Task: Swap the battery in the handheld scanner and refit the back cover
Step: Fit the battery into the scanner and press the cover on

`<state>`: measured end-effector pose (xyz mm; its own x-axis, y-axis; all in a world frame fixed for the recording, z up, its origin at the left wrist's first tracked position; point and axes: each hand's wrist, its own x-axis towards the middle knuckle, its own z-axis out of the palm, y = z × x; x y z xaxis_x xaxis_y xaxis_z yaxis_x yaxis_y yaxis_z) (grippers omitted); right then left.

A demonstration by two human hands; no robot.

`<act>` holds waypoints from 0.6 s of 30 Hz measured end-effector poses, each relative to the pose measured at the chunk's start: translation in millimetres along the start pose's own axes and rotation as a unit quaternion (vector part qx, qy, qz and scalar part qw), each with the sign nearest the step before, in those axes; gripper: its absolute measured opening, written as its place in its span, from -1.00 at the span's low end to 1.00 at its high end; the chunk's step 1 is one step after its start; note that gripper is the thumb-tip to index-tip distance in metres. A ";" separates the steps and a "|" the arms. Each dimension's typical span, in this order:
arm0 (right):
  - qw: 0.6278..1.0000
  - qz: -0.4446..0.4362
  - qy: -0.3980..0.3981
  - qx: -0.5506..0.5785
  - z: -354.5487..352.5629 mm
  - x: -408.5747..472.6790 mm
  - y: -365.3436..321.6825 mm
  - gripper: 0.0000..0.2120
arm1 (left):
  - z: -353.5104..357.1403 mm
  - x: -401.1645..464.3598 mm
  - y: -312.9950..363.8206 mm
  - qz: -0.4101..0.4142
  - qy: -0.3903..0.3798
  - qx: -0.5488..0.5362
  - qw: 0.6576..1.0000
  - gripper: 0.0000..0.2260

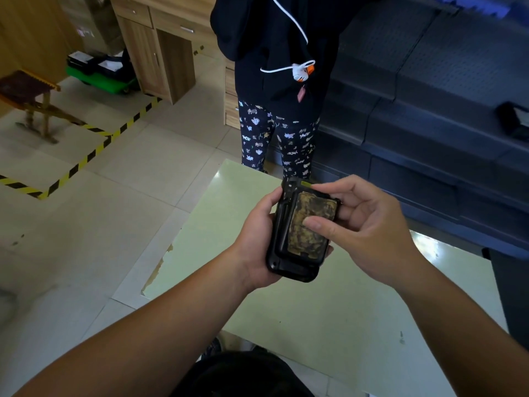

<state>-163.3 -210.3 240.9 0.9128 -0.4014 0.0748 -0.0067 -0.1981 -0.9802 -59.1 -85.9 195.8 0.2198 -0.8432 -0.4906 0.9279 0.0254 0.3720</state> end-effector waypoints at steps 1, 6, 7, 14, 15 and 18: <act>1.000 0.000 -0.006 -0.010 -1.6 -0.7 0.1 -0.61 | -0.1 0.0 -0.5 0.000 0.003 0.006 1.000 -0.46; 0.997 -0.037 -0.039 -0.052 -8.6 -5.6 -2.8 -0.60 | -1.2 -1.0 -4.6 -0.002 0.024 0.033 0.999 -0.46; 0.996 -0.043 -0.042 -0.058 -9.9 -6.4 -3.2 -0.60 | -1.6 -1.2 -4.9 -0.003 0.029 0.036 0.999 -0.46; 0.984 -0.031 -0.079 -0.158 -15.7 -5.6 6.0 -0.54 | -1.8 -7.9 -6.1 -0.008 0.030 0.060 0.998 -0.34; 0.977 -0.038 -0.078 -0.193 -16.5 -6.2 8.2 -0.51 | -1.1 -8.6 -5.8 -0.004 0.028 0.061 0.998 -0.34; 0.961 -0.052 -0.072 -0.261 -15.9 -9.1 13.6 -0.47 | 1.1 -9.2 -3.6 0.006 0.024 0.078 0.997 -0.34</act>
<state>-178.1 -223.6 229.8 0.9664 -0.2347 0.1052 -0.0816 -0.6677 -0.7399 -64.8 -78.8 199.9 0.2478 -0.8165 -0.5215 0.8678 -0.0523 0.4942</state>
